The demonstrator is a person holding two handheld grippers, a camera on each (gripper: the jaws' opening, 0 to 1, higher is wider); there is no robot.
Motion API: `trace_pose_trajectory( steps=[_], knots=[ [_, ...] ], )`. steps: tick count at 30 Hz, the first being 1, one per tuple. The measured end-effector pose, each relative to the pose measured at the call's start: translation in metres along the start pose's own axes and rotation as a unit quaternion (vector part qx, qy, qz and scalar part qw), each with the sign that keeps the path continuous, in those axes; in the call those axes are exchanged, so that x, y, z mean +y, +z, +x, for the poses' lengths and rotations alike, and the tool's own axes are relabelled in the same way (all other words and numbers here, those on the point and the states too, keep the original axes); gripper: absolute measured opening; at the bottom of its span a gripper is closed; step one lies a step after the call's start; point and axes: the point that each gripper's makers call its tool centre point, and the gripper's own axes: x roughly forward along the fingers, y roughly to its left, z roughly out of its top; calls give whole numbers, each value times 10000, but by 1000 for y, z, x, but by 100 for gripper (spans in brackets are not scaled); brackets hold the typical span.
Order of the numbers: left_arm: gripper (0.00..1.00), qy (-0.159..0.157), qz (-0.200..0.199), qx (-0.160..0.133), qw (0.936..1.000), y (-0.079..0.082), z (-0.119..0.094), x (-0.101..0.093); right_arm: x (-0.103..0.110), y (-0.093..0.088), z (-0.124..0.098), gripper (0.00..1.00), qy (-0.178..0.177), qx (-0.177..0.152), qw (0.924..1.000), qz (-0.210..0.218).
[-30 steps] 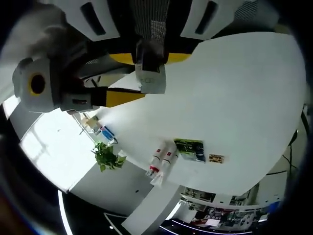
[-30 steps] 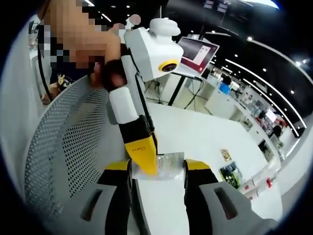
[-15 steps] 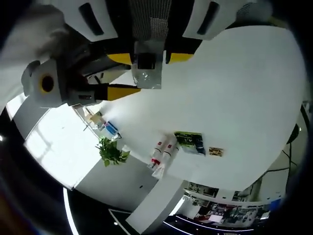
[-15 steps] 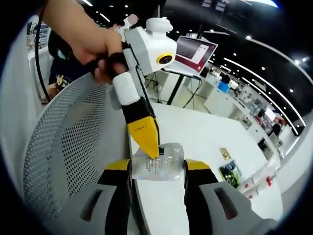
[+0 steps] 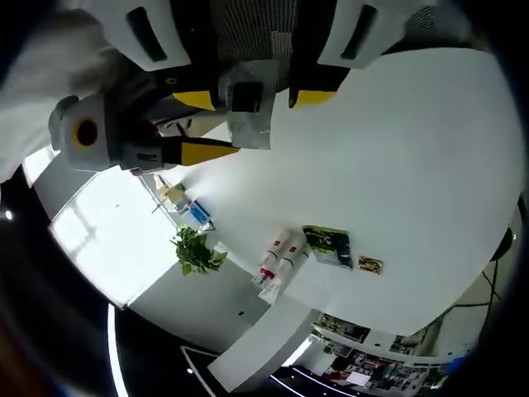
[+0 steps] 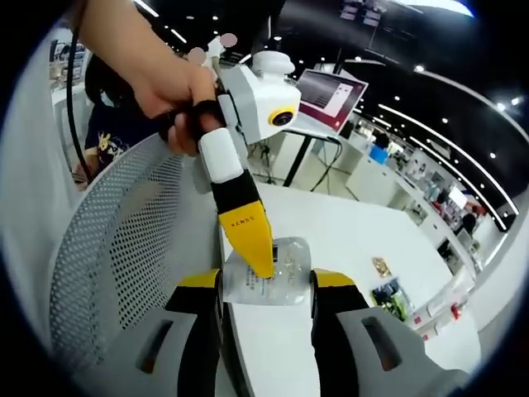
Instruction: Arrange the skincare products in the storage area until every visible bottle or jar stands upright without overlapping.
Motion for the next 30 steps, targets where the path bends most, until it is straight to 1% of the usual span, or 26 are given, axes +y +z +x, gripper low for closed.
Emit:
trace_pose_trajectory(
  steps=[3, 4, 5, 7, 8, 9, 10, 11, 12, 13, 14, 17, 18, 19, 20, 21, 22, 23, 25, 26, 27, 28, 29, 30],
  knots=[
    [25, -104, -87, 16, 9999, 0, -1, -4, -1, 2, -1, 39, -21, -66, 10000, 32],
    [23, -220, -154, 34, 9996, 0, -2, -8, -1, 2, -1, 39, -14, -55, 10000, 57],
    [21, -196, -125, 30, 9997, 0, -2, -6, -2, 1, -1, 39, -33, -31, 10000, 60],
    [17, -272, -149, 52, 9995, -1, -2, -9, -3, 1, -1, 39, -40, -43, 9999, 97],
    [14, -313, -156, 60, 9994, -1, -2, -11, -3, 2, -2, 36, -52, -52, 9999, 116],
    [8, -304, -158, 72, 9994, -2, -3, -10, -2, 2, -3, 27, -3, -60, 10000, 53],
    [8, -318, -117, 133, 9993, -4, -3, -11, -1, 2, -4, 21, 7, -43, 10000, 45],
    [7, -304, -77, 156, 9994, -6, -1, -13, -4, 2, -5, 21, -47, -40, 10000, -5],
    [5, -311, -63, 163, 9994, -6, 0, -13, -2, 2, -4, 22, -13, -68, 10000, 55],
    [4, -395, 8, 214, 9990, -7, 0, -16, -1, 1, -3, 24, 24, -45, 10000, 85],
    [2, -392, 15, 209, 9990, -7, 0, -16, -1, 0, -2, 25, 35, -18, 10000, 84],
    [1, -288, 59, 208, 9994, -7, 0, -12, 0, 0, -2, 26, 37, -1, 10000, 34],
    [1, -177, 47, 143, 9997, -5, -1, -7, 0, 0, -2, 25, 44, -23, 10000, 51],
    [1, -166, 44, 95, 9998, -3, -2, -6, 0, 1, -1, 26, 55, -35, 9999, 86],
    [1, -222, -49, -21, 9997, 2, -4, -6, 0, 0, 0, 28, 90, -33, 9999, 131],
    [1, -243, -98, -107, 9996, 5, -5, -6, 1, -4, 2, 32, 154, 59, 9994, 302],
    [1, -272, -138, -211, 9993, 9, -7, -5, 0, -4, 2, 36, 139, 74, 9992, 371],
    [1, -318, -215, -278, 9989, 11, -9, -6, -3, -1, 2, 38, 110, -40, 9986, 519],
    [1, -461, -354, -434, 9974, 17, -12, -9, -9, 4, -1, 38, 105, -214, 9954, 926],
    [1, -630, -394, -558, 9957, 22, -14, -14, -14, 4, -2, 38, 62, -265, 9924, 1197],
    [1, -744, -421, -627, 9944, 24, -16, -17, -19, 5, -4, 39, 13, -337, 9901, 1363],
    [1, -849, -428, -702, 9930, 27, -18, -20, -25, 8, -6, 39, -17, -474, 9855, 1631],
    [1, -945, -418, -767, 9917, 29, -20, -21, -28, 9, -7, 39, -6, -544, 9816, 1832],
    [1, -1097, -470, -895, 9888, 34, -23, -25, -30, 11, -8, 39, 7, -628, 9772, 2027]
  ],
)
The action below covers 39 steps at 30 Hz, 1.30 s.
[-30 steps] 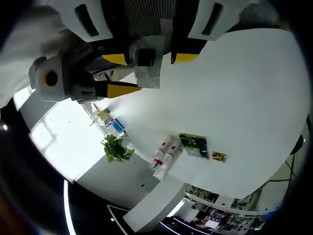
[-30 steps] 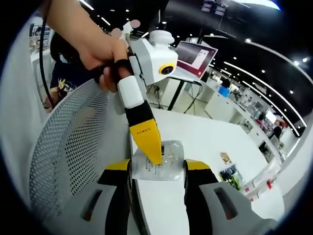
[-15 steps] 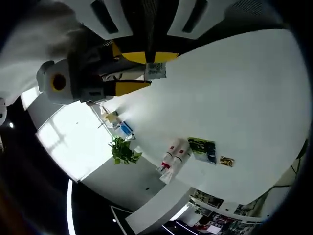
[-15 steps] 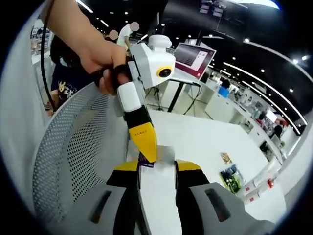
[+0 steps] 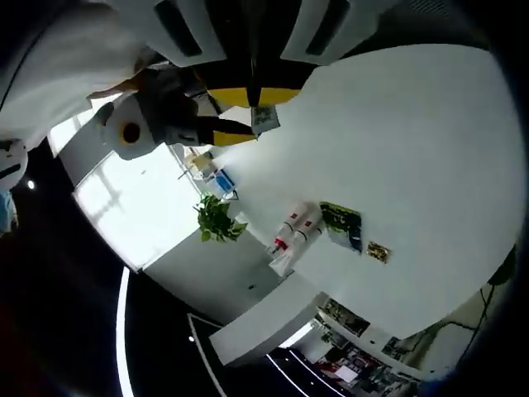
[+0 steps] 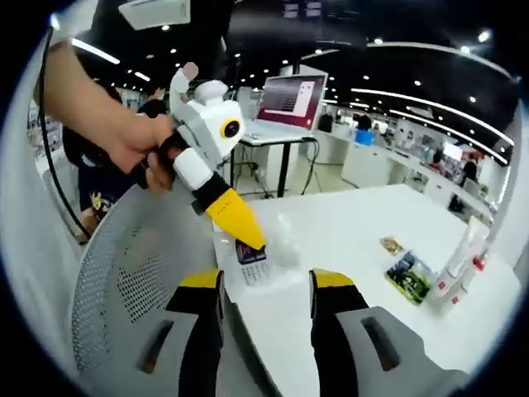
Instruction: Arrange the skincare products in the storage area until every visible bottle or jar stands upright without overlapping.
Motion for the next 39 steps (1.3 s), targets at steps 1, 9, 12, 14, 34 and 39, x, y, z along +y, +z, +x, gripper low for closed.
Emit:
trace_pose_trajectory(
  steps=[1, 9, 12, 14, 34, 39],
  knots=[
    [1, -137, 1, -86, 9999, 3, -1, -3, -1, 3, -1, 40, 26, -73, 9998, 197],
    [1, -1220, -167, -512, 9911, 17, -16, -37, 4, 33, -13, 41, 587, -893, 9784, 1770],
    [1, -1261, -93, -499, 9907, 15, -16, -39, 7, 36, -14, 34, 772, -944, 9720, 2010],
    [1, -1305, -98, -427, 9905, 12, -14, -42, 8, 40, -15, 32, 845, -1031, 9690, 2081],
    [1, -838, 97, -99, 9964, 0, -6, -28, -6, 32, -21, 2, 256, -930, 9792, 1785],
    [1, -800, 150, -114, 9966, 1, -7, -24, -5, 33, -22, 2, 257, -935, 9793, 1777]
  ],
)
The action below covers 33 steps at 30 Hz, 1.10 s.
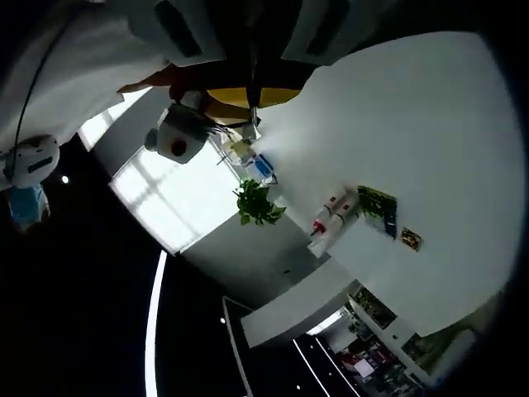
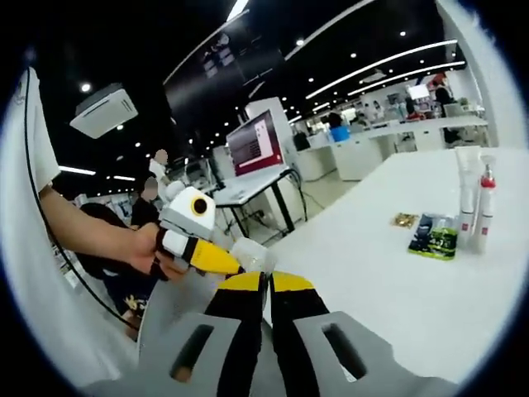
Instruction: Arrange the skincare products in the storage area until every visible bottle or jar stands upright without overlapping.
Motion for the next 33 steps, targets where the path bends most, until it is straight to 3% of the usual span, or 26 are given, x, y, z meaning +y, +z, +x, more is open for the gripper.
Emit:
trace_pose_trajectory(
  steps=[4, 6, 7, 11, 20, 24, 27, 33],
  knots=[
    [1, -53, 9, -33, 10000, 1, -2, -1, 3, 3, -1, 4, 156, -82, 9998, 68],
    [1, -204, 11, -79, 9998, 3, -1, -8, 3, 3, 0, 10, 198, -100, 9997, 99],
    [1, -379, 264, -176, 9988, 5, -2, -16, 3, 1, 2, 13, 266, -58, 9993, 272],
    [1, -421, 149, -223, 9988, 6, -6, -17, 7, 6, 1, 15, 490, -147, 9969, 603],
    [1, -374, 52, -205, 9991, 5, -4, -15, 13, 0, 1, 12, 543, 19, 9975, 445],
    [1, -221, 75, -113, 9997, 1, -2, -10, 12, -1, -2, 1, 492, 50, 9981, 364],
    [2, 3, 282, -19, 9996, -2, 0, -4, 9, -8, 0, 0, 404, 208, 9987, 220],
    [3, 317, 436, -3, 9985, -2, 3, 4, 10, -5, -2, 0, 429, 169, 9985, 284]
  ],
)
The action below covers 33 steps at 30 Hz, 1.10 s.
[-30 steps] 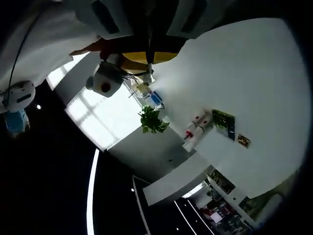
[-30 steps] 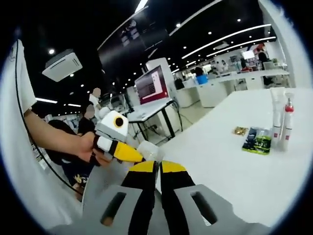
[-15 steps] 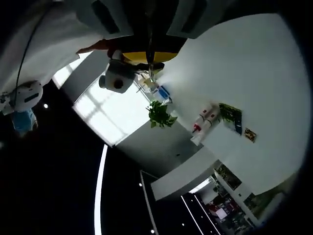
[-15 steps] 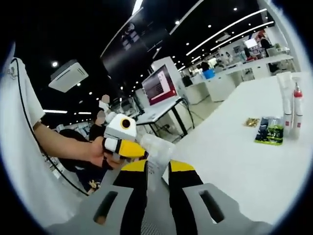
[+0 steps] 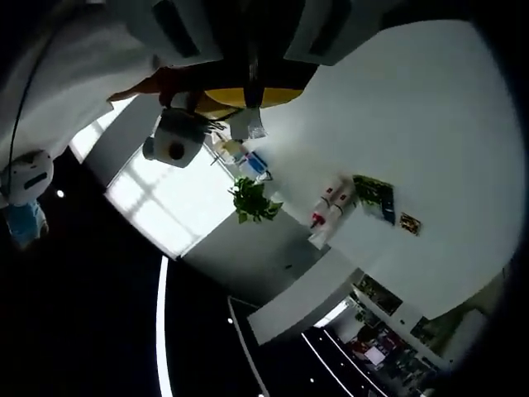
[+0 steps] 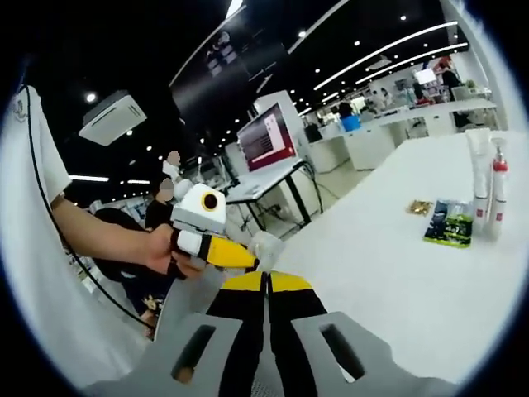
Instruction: Arrange the skincare products in the storage area until every visible bottle or jar stands upright without overlapping.
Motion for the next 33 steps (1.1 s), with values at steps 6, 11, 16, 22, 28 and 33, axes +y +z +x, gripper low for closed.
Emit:
trace_pose_trajectory(
  steps=[6, 11, 16, 22, 28, 33],
  knots=[
    [2, 358, 308, 422, 9980, -15, 7, 11, -1, -2, -3, 0, -54, 46, 9998, -158],
    [1, 246, 195, 422, 9986, -14, 5, 10, -4, -1, -4, 1, 0, 7, 10000, -55],
    [1, 125, 261, 433, 9986, -15, 6, 4, -10, -2, -3, 13, -46, -17, 10000, 27],
    [1, -158, 150, 402, 9990, -12, 5, -2, -6, -12, 1, 14, -69, 226, 9994, -264],
    [0, -155, 92, 455, 9988, -14, 6, -1, -5, -10, -1, 8, -52, 216, 9994, -274],
    [0, -151, 86, 466, 9988, -14, 6, 0, -6, -10, 0, 6, -39, 212, 9996, -168]
  ],
)
